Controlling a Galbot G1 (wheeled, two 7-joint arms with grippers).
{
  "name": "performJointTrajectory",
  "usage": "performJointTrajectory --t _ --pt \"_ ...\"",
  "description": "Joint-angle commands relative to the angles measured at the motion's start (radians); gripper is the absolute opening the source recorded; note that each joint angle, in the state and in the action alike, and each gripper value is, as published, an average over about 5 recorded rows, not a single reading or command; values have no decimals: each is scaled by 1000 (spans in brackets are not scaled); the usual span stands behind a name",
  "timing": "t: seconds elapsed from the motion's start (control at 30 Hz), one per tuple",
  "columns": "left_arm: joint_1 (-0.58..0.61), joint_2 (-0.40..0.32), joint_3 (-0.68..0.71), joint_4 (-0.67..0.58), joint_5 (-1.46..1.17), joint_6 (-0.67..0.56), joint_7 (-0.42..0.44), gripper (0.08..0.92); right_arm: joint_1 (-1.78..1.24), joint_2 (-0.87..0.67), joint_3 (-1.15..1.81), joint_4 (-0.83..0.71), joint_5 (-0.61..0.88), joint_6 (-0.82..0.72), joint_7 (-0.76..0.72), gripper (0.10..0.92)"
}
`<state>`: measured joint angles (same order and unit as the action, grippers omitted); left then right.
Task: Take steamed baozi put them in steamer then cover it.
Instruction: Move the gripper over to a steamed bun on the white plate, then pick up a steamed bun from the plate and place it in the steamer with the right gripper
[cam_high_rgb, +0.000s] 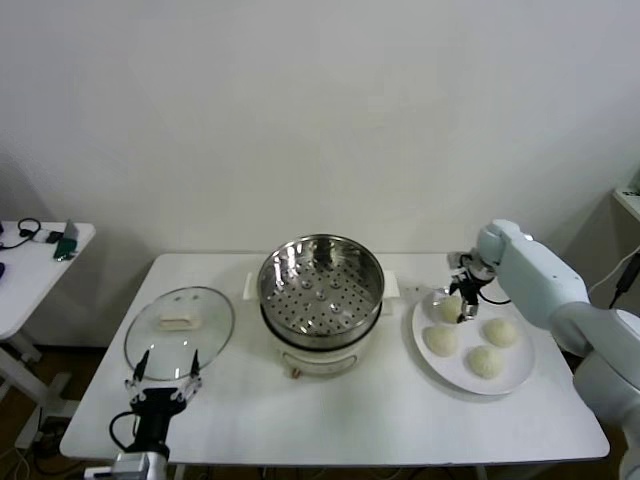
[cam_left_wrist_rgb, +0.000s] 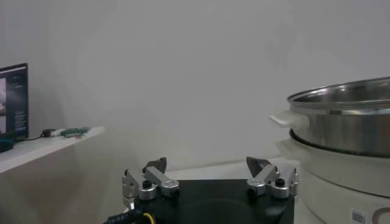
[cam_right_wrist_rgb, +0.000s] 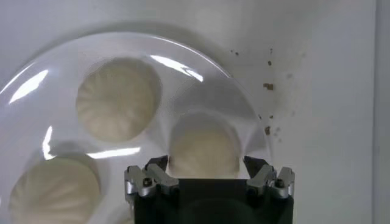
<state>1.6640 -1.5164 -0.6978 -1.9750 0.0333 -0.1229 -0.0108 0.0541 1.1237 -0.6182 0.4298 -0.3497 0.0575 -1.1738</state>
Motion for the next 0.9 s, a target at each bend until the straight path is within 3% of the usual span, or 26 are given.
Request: performJointTrajectory --t 0.03,0.6,0.9 --pt "5 -1 -1 0 0 -3 -1 823 -1 23 29 -38 -50 23 4 785" --pt "15 -3 -5 -7 -5 -6 -4 823 13 9 28 -19 -52 52 -20 713" --pt "32 0 -9 -21 -20 -7 -9 823 182 -94 -249 217 146 43 -44 712"
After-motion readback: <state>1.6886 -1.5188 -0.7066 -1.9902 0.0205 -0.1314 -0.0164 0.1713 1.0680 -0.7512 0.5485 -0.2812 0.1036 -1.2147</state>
